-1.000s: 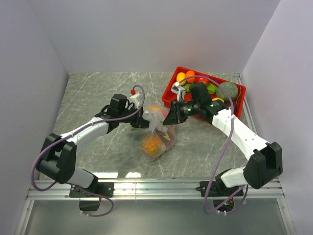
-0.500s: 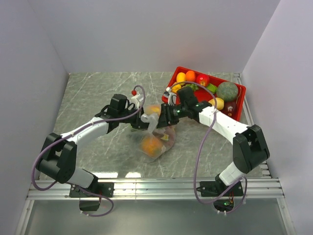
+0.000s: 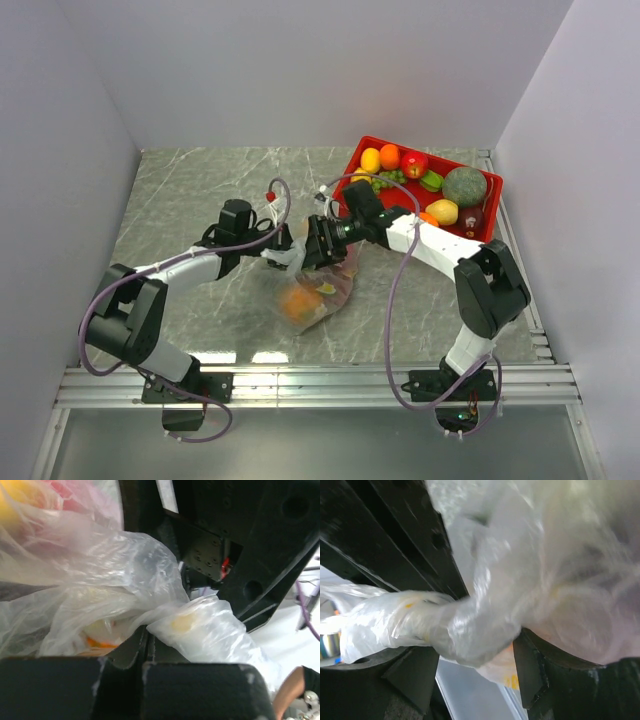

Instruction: Place the fake fruits into the plastic bag and tie a complex knot

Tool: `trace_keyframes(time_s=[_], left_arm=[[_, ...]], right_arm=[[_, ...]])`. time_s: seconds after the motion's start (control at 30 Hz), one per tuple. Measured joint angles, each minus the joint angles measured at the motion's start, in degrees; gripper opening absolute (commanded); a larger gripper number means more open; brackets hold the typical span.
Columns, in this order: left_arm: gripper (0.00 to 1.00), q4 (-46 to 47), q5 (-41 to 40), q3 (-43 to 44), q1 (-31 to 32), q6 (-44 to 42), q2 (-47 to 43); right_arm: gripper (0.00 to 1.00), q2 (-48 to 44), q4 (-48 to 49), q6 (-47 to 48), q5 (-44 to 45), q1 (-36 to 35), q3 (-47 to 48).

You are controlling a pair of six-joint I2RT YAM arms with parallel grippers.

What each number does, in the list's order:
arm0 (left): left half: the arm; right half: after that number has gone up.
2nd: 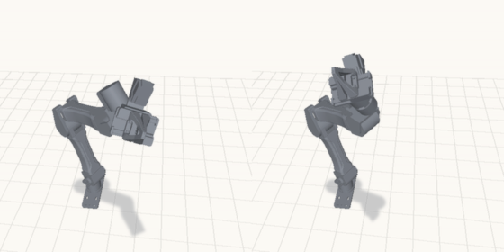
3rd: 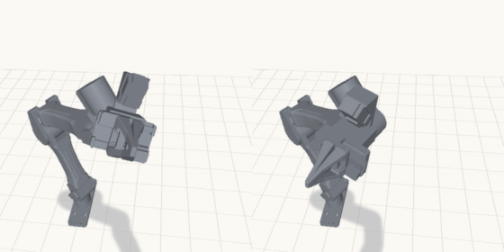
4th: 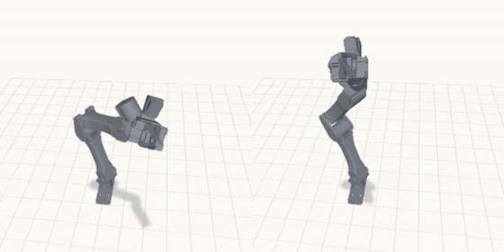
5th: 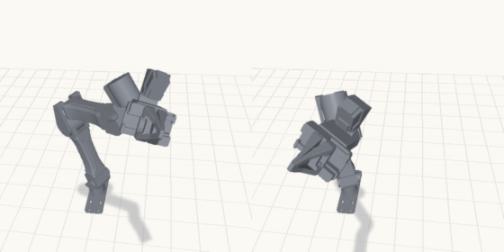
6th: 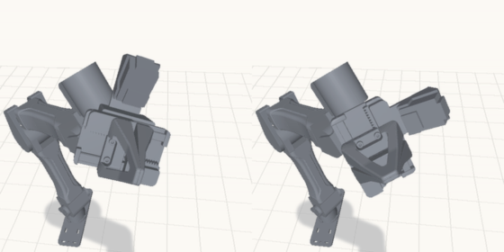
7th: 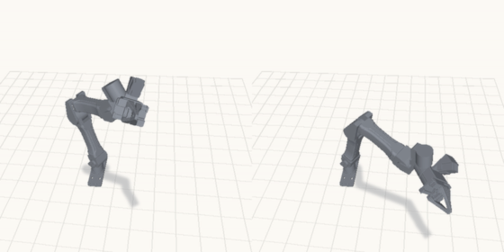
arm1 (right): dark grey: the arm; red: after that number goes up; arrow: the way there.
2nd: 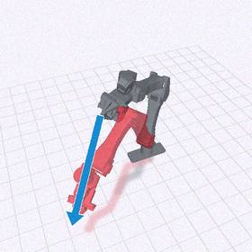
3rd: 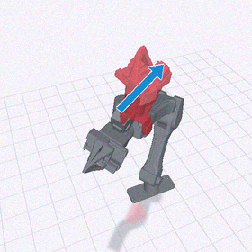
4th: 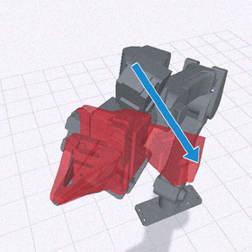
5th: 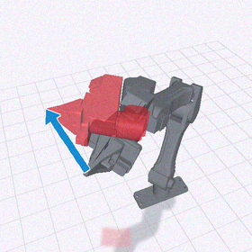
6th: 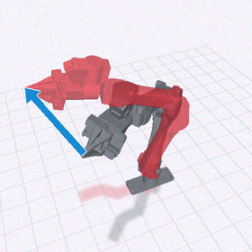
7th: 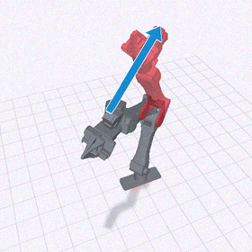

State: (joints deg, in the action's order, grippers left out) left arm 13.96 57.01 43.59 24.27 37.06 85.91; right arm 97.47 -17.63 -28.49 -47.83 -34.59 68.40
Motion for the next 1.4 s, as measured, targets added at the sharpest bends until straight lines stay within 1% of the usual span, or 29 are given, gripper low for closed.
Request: trace_keyframes(time_s=[0.1, 0.2, 0.33, 0.47, 0.53, 0.67, 0.77, 0.83, 0.97, 1.07, 1.17, 1.27, 1.4], left_arm=[[0.0, 3.21, 1.84, -0.81, -0.59, 2.47, -0.22], [0.0, 6.6, 1.75, -2.08, -1.77, 5.27, -1.44], [0.0, 10.05, 0.0, -4.0, -3.43, 8.92, -3.72], [0.0, 11.39, -2.4, -4.11, -3.58, 10.08, -4.07], [0.0, 14.12, -1.31, -4.28, -3.63, 11.98, -2.99], [0.0, 20.26, 2.93, -4.68, -4.11, 16.02, 0.39], [0.0, 21.62, 4.48, -6.1, -4.26, 15.89, -0.98], [0.0, 20.06, 4.59, -6.84, -4.37, 14.32, -3.58], [0.0, 14.14, 4.15, -6.95, -4.76, 10.16, -9.9], [0.0, 13.77, 4.22, -7.93, -4.92, 8.96, -12.74], [0.0, 12.79, 4.55, -7.98, -4.72, 7.61, -12.74], [0.0, 13.33, 4.63, -7.48, -3.69, 7.32, -10.6], [0.0, 18.99, 4.83, -6.45, -2.27, 9.77, -4.79]], right_arm=[[0.65, 1.05, 2.47, -1.77, -1.44, -0.09, 1.57], [0.65, 1.31, 4.94, -3.43, -2.01, -0.59, 2.05], [0.65, 1.29, 9.44, -5.99, -1.44, -1.44, 2.05], [0.65, 1.29, 11.39, -6.69, -0.46, -1.51, 2.05], [0.62, 1.29, 11.56, -6.58, -0.26, -1.46, 2.1], [0.62, 1.44, 10.32, -5.42, 0.09, -1.07, 2.47], [0.64, 1.66, 8.98, -3.91, -1.46, -0.92, 2.99], [0.65, 1.68, 8.63, -3.21, -2.93, -1.03, 3.26], [0.65, 1.64, 9.64, -3.28, -6.69, -1.09, 3.48], [0.65, 1.62, 10.38, -3.43, -8.96, -1.38, 3.8], [0.64, 1.79, 10.25, -3.61, -9.38, -1.55, 3.93], [0.64, 2.4, 9.88, -4.11, -10.14, -1.57, 4.15], [0.65, 3.61, 9.9, -5.11, -10.01, -1.95, 4.9]])
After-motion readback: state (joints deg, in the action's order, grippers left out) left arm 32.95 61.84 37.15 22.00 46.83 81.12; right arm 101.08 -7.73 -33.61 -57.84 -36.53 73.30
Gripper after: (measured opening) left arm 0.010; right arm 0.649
